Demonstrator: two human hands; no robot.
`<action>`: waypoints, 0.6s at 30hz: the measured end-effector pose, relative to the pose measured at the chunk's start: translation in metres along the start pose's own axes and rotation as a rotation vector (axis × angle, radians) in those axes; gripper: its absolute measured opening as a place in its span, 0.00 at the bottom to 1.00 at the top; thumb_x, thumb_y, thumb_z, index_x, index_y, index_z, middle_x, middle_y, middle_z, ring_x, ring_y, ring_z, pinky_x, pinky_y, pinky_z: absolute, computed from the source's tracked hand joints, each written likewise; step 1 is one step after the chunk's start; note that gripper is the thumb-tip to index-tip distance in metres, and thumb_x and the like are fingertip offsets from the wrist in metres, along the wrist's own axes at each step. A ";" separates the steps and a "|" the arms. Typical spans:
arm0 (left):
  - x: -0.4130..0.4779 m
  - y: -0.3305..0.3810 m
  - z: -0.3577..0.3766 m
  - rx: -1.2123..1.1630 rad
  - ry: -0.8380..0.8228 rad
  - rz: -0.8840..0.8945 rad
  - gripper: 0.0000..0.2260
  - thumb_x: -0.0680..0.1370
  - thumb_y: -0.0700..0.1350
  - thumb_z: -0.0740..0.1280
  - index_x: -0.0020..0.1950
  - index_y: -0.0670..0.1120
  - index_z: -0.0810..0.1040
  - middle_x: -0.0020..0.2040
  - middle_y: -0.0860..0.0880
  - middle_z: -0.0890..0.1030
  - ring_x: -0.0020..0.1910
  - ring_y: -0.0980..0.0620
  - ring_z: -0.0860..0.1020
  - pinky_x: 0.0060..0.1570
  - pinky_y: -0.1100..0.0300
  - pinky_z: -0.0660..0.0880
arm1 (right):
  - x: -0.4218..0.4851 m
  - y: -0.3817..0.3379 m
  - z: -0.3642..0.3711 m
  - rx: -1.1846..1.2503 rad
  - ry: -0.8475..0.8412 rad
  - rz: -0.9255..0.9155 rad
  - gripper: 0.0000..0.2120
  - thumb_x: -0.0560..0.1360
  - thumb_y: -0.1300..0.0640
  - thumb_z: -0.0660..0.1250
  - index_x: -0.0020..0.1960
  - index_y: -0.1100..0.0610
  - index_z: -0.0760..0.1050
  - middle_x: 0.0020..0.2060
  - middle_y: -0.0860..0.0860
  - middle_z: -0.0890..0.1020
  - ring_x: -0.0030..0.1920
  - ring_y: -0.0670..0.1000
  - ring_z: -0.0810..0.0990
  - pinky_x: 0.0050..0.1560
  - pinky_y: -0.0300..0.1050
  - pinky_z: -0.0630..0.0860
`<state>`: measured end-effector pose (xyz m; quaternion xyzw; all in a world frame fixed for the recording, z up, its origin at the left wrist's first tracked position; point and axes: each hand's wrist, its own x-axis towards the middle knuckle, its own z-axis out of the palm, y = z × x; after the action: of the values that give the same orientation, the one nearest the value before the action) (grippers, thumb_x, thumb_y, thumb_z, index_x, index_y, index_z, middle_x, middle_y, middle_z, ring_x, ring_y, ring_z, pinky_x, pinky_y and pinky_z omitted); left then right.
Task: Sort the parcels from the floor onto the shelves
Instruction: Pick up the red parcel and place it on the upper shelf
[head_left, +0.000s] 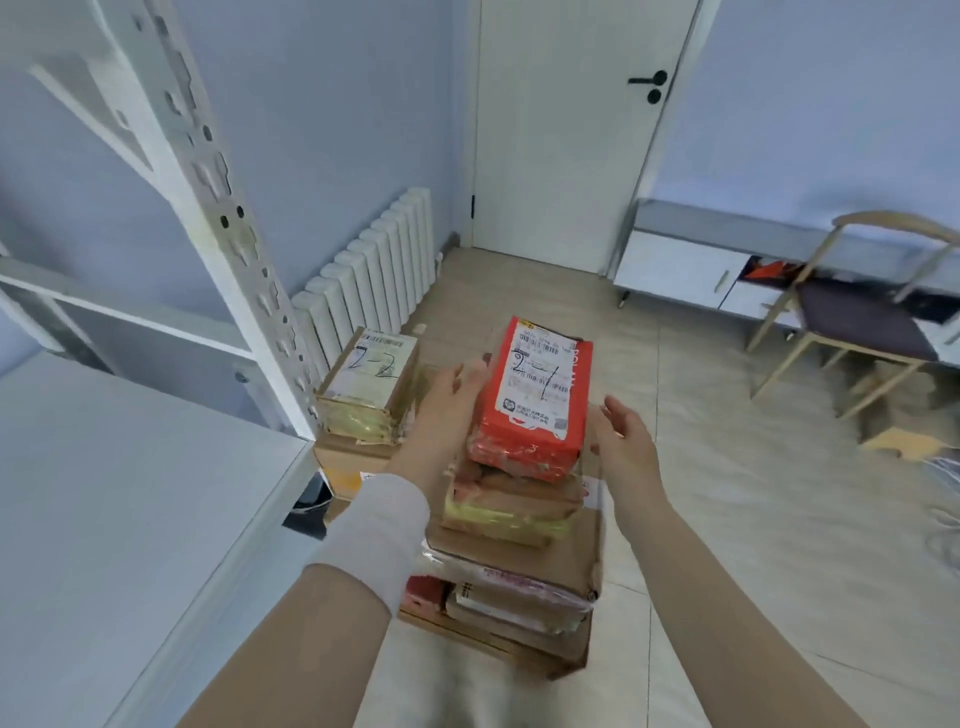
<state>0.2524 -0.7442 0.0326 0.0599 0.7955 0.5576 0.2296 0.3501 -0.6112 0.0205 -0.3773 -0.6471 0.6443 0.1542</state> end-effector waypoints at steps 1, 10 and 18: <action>0.005 -0.001 0.001 -0.082 -0.034 -0.027 0.24 0.80 0.59 0.52 0.74 0.51 0.61 0.72 0.49 0.67 0.69 0.49 0.67 0.61 0.55 0.62 | 0.002 0.002 0.003 0.046 -0.002 0.030 0.20 0.79 0.53 0.61 0.70 0.55 0.65 0.59 0.47 0.74 0.53 0.45 0.74 0.39 0.29 0.71; 0.026 -0.015 0.014 -0.278 -0.217 -0.047 0.23 0.78 0.59 0.58 0.71 0.52 0.66 0.61 0.48 0.79 0.54 0.50 0.81 0.51 0.55 0.78 | 0.009 0.014 0.025 0.255 -0.054 0.094 0.19 0.80 0.48 0.56 0.69 0.51 0.69 0.58 0.51 0.80 0.53 0.48 0.81 0.41 0.36 0.76; 0.017 -0.015 0.019 -0.317 -0.176 -0.033 0.23 0.80 0.51 0.58 0.75 0.54 0.59 0.64 0.49 0.76 0.52 0.53 0.78 0.43 0.62 0.76 | 0.006 0.018 0.034 0.334 -0.027 0.070 0.20 0.81 0.50 0.53 0.73 0.46 0.60 0.61 0.49 0.77 0.54 0.48 0.79 0.53 0.45 0.78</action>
<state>0.2484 -0.7278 0.0083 0.0584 0.6753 0.6649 0.3138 0.3286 -0.6336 -0.0026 -0.3601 -0.5196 0.7528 0.1833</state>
